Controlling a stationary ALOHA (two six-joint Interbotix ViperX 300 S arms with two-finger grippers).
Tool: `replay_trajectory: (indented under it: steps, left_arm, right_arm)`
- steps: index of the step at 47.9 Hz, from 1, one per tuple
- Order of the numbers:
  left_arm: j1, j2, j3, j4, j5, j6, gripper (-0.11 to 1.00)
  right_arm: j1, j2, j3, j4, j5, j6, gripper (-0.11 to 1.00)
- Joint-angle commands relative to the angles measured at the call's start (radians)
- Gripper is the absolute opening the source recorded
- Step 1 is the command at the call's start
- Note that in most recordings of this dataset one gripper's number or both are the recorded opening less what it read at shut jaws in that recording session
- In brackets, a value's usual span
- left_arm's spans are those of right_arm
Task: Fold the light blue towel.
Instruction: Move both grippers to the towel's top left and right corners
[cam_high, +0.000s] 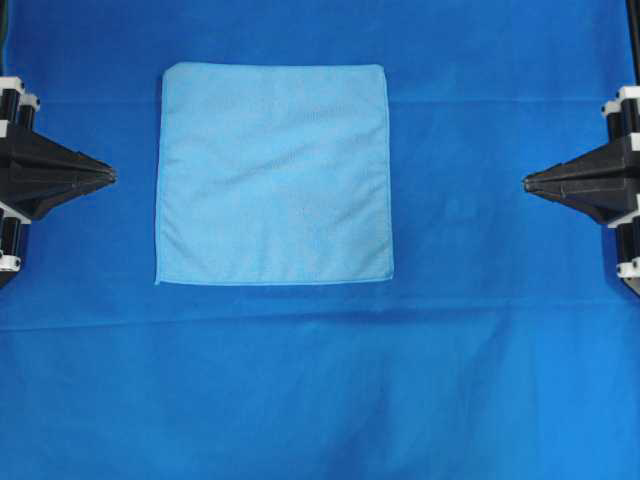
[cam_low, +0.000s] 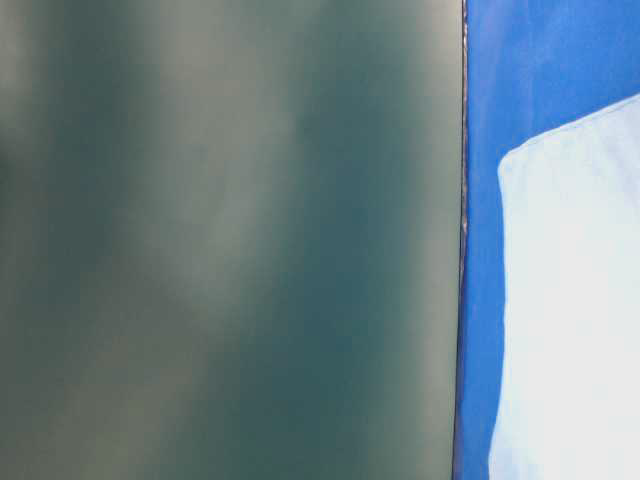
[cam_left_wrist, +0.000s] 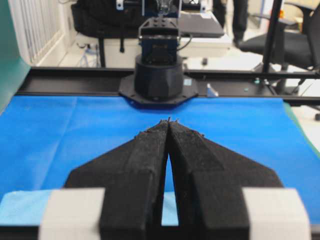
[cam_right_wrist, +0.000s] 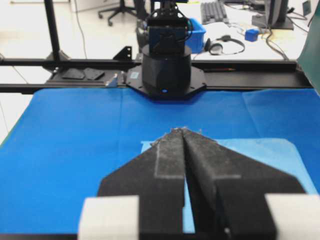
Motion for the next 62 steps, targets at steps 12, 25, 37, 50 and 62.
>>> replay_trajectory:
  steps: [12, 25, 37, 50, 62]
  left_arm:
    - [0.043, 0.043, -0.011, -0.034, 0.04, 0.002, 0.0]
    - [0.225, 0.172, -0.008, -0.034, 0.055, -0.018, 0.0]
    - [0.37, 0.285, -0.014, -0.034, 0.087, -0.017, 0.3]
    - [0.514, 0.505, -0.031, -0.034, 0.095, -0.008, 0.85]
    - [0.621, 0.698, -0.064, -0.032, 0.063, 0.0, 0.89]
  right_arm:
    - [-0.146, 0.084, -0.086, 0.002, 0.061, 0.012, 0.0]
    - [-0.304, 0.305, -0.167, 0.002, 0.129, 0.012, 0.0]
    - [-0.434, 0.58, -0.282, -0.005, 0.179, -0.006, 0.01]
    - [-0.511, 0.873, -0.448, -0.067, 0.253, -0.009, 0.59]
    - [-0.535, 1.045, -0.546, -0.091, 0.256, -0.011, 0.56]
